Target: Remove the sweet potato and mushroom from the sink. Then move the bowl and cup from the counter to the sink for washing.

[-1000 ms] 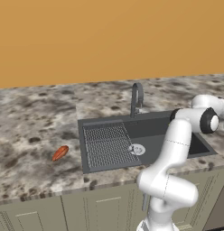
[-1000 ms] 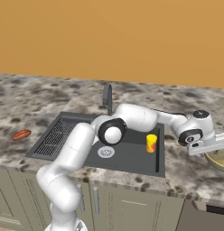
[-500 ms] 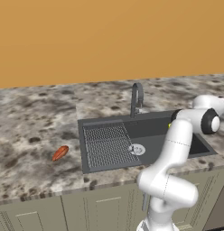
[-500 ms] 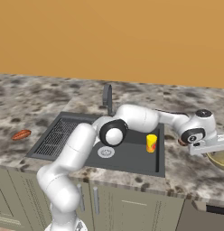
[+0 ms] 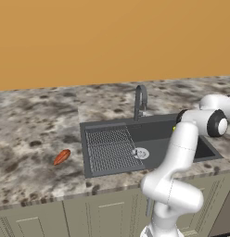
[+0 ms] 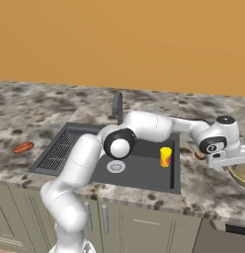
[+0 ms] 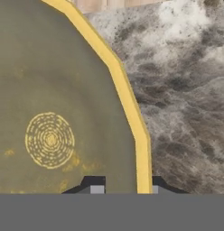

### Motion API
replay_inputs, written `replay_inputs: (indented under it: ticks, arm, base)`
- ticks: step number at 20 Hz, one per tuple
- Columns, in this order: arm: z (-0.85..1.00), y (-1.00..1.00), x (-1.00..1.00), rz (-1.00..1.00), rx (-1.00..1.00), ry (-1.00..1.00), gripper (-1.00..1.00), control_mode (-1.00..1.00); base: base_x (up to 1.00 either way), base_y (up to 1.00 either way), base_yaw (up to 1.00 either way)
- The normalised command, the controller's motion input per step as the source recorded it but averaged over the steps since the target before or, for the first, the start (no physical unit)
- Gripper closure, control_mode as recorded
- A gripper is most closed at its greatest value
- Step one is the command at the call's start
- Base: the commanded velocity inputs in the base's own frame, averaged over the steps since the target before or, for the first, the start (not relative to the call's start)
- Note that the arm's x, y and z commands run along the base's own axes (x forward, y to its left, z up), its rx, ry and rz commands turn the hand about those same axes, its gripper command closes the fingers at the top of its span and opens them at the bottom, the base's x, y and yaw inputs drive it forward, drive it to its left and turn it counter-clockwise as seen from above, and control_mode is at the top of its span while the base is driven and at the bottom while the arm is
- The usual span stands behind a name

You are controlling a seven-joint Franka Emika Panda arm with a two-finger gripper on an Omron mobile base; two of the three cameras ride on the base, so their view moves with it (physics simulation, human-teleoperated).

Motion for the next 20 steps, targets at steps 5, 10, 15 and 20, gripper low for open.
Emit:
replay_inputs:
  ticks: [5, 10, 15, 20]
  arm:
    - [0.31, 0.15, -0.26, 0.0, 0.0, 0.0, 1.0, -1.0]
    - [0.3, 0.23, -0.27, 0.0, 0.0, 0.0, 1.0, -1.0]
    - [0.24, 0.26, -0.32, 0.02, 0.0, 0.0, 1.0, -1.0]
    - [0.26, 0.28, -0.33, 0.07, 0.0, 0.0, 1.0, -1.0]
  base:
    - [0.0, 0.0, 0.0]
    - [0.0, 0.0, 0.0]
    - [0.0, 0.0, 0.0]
    - [0.0, 0.0, 0.0]
